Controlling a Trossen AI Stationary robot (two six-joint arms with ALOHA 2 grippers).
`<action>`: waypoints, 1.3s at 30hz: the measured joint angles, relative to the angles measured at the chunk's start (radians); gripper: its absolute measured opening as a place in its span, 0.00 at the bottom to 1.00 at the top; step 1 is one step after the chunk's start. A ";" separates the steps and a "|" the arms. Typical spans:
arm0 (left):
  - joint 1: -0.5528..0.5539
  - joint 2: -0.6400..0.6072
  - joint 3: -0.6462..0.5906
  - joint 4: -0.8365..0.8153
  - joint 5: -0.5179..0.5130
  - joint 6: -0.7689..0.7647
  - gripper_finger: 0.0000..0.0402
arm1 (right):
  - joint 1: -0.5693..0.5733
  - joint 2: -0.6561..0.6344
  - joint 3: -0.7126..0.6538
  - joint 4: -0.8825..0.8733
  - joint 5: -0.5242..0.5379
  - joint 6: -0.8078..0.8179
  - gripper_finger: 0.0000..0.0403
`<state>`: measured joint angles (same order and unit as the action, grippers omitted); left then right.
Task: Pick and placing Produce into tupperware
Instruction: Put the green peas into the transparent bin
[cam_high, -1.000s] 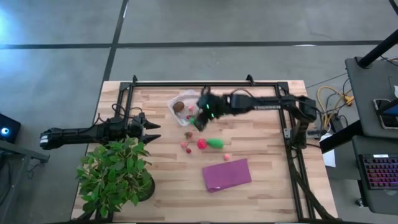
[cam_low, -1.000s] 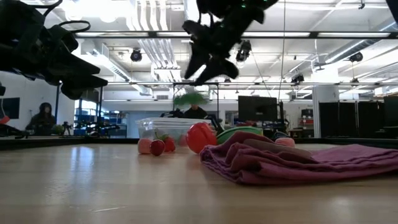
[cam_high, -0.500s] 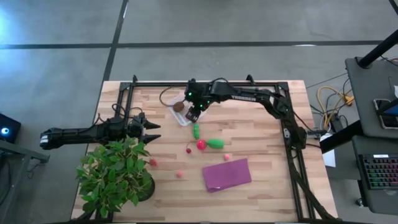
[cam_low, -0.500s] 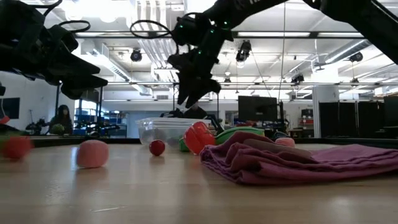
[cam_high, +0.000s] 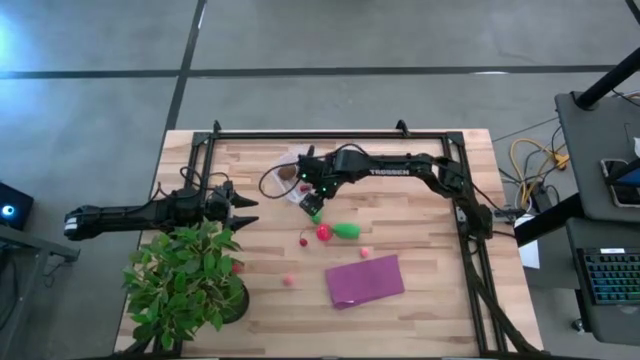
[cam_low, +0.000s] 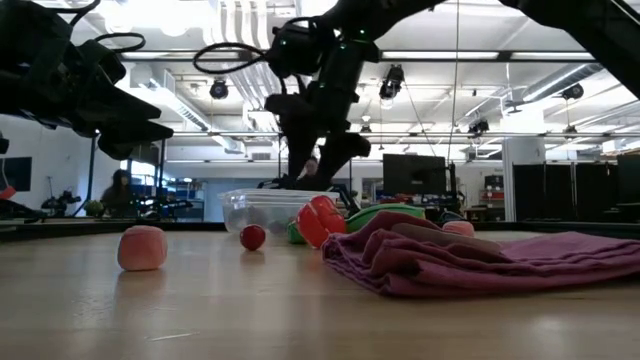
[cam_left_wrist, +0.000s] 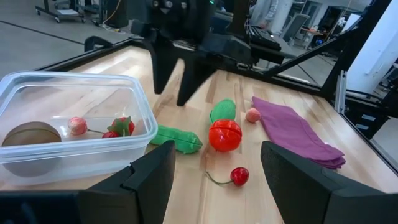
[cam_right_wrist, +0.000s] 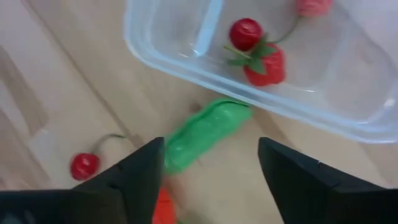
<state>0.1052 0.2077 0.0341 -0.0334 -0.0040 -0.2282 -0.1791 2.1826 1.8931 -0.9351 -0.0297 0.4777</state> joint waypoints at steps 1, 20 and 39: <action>0.000 0.000 0.000 0.000 0.000 0.000 0.56 | 0.007 0.000 -0.005 0.016 0.004 0.017 0.64; 0.000 -0.001 0.000 0.001 0.000 0.000 0.56 | 0.051 0.096 -0.102 0.168 -0.019 0.404 0.69; 0.000 0.001 0.000 -0.002 0.002 0.000 0.56 | 0.059 0.211 0.082 0.054 0.159 0.440 0.60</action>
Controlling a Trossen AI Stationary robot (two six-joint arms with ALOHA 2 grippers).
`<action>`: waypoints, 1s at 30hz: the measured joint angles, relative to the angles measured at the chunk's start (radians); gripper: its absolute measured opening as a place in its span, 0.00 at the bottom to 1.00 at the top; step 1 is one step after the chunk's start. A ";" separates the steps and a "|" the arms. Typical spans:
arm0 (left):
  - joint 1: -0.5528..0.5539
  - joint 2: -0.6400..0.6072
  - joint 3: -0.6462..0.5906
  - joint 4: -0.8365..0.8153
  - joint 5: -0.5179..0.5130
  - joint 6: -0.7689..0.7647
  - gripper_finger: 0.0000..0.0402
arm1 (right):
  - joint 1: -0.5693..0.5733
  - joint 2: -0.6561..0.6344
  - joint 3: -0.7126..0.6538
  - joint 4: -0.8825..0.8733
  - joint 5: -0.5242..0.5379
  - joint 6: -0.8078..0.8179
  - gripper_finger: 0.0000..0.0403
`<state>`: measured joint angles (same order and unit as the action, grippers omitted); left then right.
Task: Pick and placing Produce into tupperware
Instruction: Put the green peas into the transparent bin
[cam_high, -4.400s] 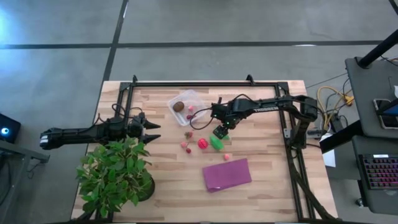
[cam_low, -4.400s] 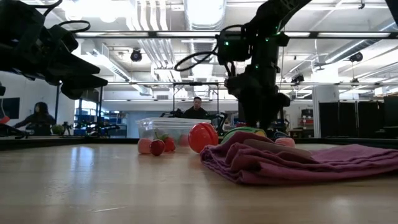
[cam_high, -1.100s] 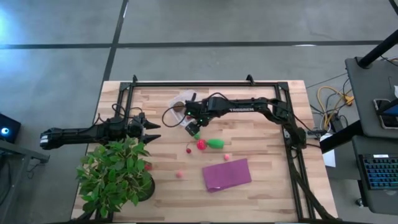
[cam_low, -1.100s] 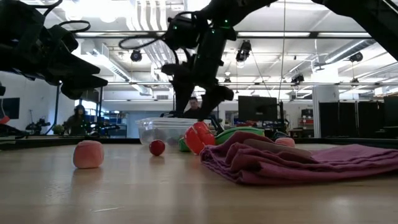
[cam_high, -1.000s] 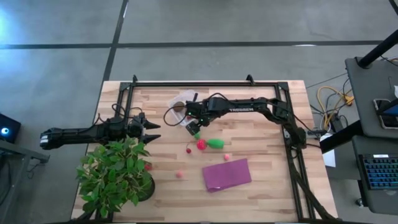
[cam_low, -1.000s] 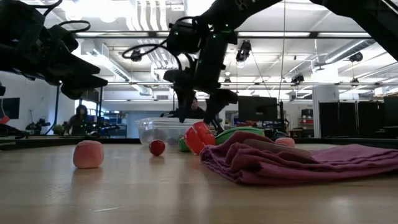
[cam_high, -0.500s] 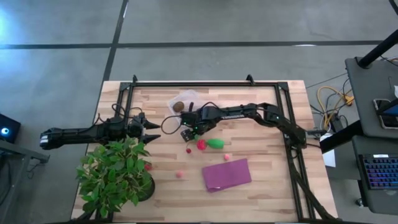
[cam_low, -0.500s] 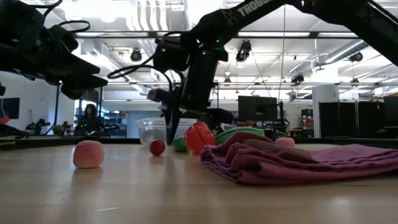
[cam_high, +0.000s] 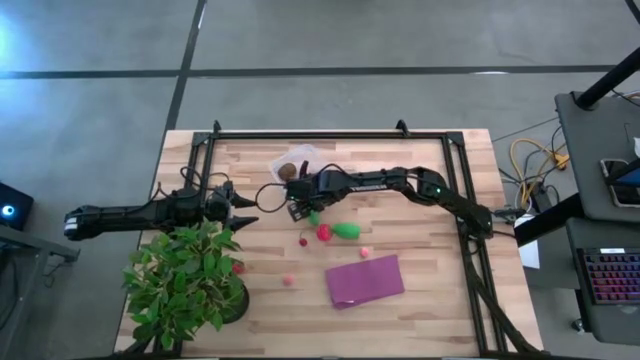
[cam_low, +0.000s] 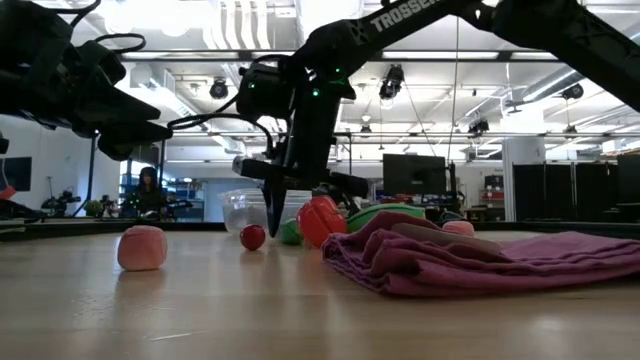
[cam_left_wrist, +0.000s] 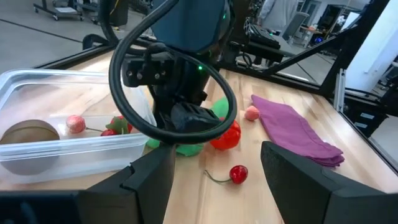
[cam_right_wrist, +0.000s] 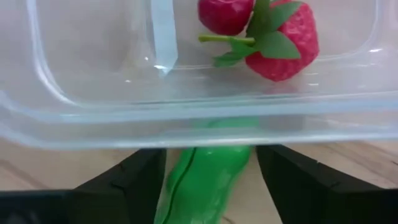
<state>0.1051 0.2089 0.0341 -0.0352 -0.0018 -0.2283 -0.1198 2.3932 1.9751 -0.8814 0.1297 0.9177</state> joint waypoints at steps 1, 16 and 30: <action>0.000 -0.001 0.000 0.000 0.000 0.000 0.56 | 0.003 0.000 -0.001 -0.001 -0.002 0.006 0.59; 0.000 -0.001 0.000 0.000 -0.001 0.000 0.56 | 0.019 0.000 0.022 -0.052 -0.014 0.043 0.51; 0.000 -0.002 0.000 0.002 -0.003 0.000 0.56 | 0.027 0.000 0.114 -0.111 0.002 -0.062 0.37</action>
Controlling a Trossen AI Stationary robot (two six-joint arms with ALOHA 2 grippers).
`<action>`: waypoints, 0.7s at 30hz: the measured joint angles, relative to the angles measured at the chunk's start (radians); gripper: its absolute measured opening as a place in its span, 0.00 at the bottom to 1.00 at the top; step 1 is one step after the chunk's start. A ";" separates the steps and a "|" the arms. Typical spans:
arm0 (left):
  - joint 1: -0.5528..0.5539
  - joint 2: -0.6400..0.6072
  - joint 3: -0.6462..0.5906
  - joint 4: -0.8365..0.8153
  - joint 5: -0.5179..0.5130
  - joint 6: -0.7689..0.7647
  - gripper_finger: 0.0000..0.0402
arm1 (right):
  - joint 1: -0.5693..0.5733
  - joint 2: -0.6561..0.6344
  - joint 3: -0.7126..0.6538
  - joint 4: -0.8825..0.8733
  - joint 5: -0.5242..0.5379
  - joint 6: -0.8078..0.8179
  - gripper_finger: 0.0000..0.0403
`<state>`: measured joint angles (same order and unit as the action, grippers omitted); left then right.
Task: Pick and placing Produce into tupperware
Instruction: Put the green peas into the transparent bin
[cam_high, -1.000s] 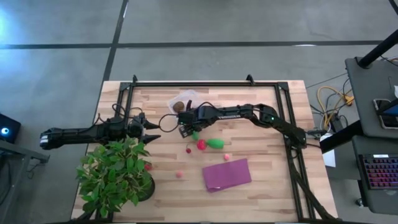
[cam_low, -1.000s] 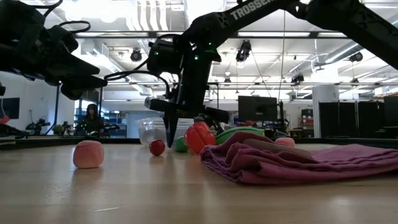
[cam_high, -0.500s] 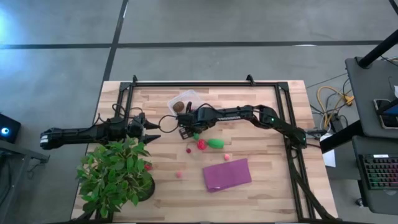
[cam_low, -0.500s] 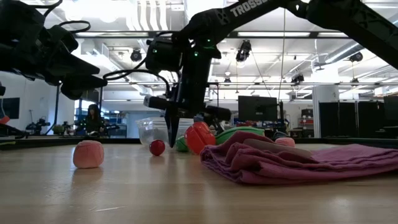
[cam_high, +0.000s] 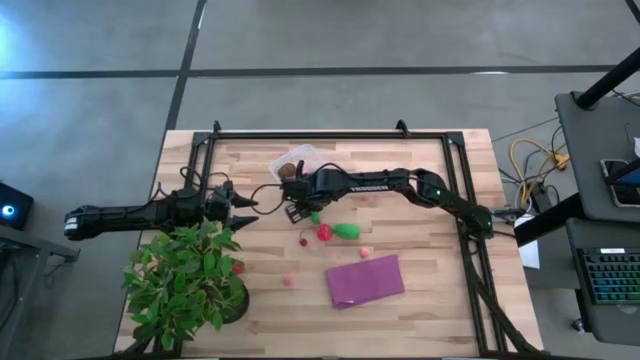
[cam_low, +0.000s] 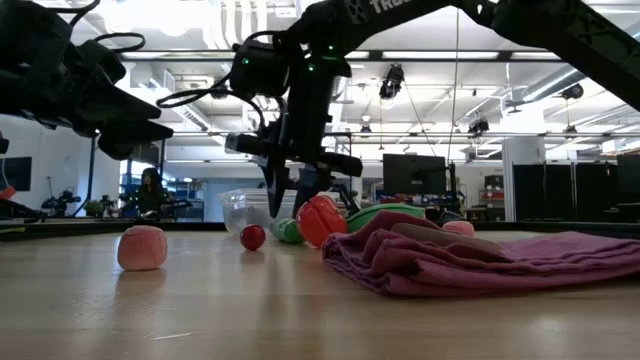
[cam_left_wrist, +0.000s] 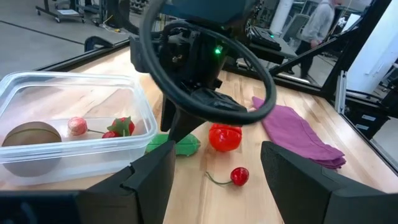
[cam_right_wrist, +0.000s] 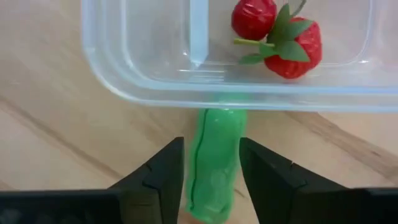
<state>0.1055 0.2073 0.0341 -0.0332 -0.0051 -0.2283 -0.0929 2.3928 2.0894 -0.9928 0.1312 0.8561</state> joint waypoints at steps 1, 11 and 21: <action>0.000 0.000 0.000 0.000 0.000 0.000 0.56 | 0.000 0.000 -0.004 -0.003 0.000 -0.004 0.37; 0.000 0.001 0.000 0.000 0.000 0.000 0.56 | 0.006 0.000 -0.031 -0.050 -0.002 -0.030 0.53; 0.000 0.001 0.000 -0.001 0.001 0.000 0.56 | 0.006 0.000 -0.032 -0.050 0.000 -0.046 0.63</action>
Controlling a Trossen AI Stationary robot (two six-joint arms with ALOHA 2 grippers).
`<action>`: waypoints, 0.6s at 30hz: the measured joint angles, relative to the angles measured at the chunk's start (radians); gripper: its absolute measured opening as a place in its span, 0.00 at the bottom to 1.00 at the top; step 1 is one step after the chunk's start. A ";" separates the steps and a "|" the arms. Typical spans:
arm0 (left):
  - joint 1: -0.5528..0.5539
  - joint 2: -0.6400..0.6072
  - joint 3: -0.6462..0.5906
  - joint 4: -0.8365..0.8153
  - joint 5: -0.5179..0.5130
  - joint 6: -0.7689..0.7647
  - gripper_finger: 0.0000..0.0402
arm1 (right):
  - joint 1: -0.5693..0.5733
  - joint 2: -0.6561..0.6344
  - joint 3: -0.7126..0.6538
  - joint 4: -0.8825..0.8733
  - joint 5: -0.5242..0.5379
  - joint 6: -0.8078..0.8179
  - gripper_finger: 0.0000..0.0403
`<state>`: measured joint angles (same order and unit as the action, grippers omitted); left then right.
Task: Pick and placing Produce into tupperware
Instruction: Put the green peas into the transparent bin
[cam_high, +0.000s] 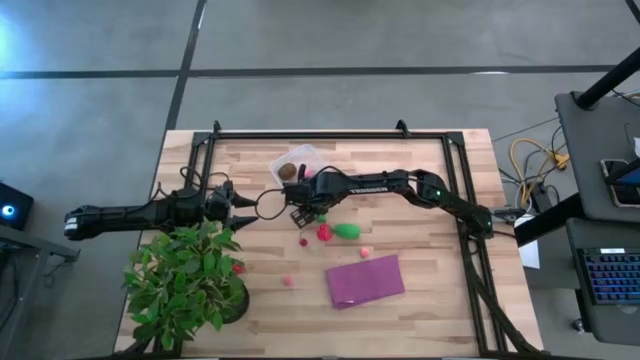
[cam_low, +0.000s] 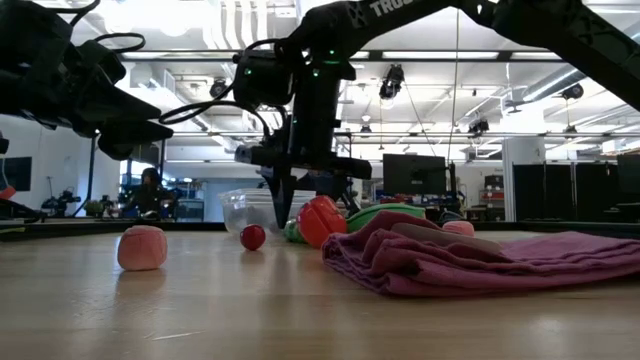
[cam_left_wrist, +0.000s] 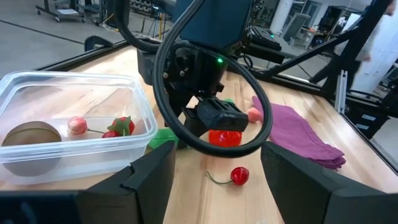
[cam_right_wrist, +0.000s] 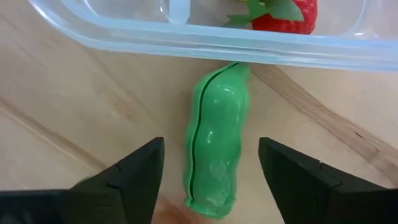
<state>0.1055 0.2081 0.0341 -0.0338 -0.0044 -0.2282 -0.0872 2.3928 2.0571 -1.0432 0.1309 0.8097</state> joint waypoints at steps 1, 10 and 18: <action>0.000 0.000 0.000 0.000 0.000 0.000 0.56 | 0.000 0.000 -0.001 0.001 -0.006 -0.006 0.63; 0.000 0.000 0.000 0.000 0.000 0.000 0.56 | 0.000 -0.001 -0.012 0.002 -0.007 -0.010 0.56; 0.000 0.000 0.000 0.000 0.000 0.000 0.56 | 0.000 0.001 -0.019 0.006 0.001 -0.025 0.52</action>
<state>0.1054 0.2077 0.0341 -0.0342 -0.0040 -0.2283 -0.0872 2.3943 2.0380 -1.0374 0.1318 0.7845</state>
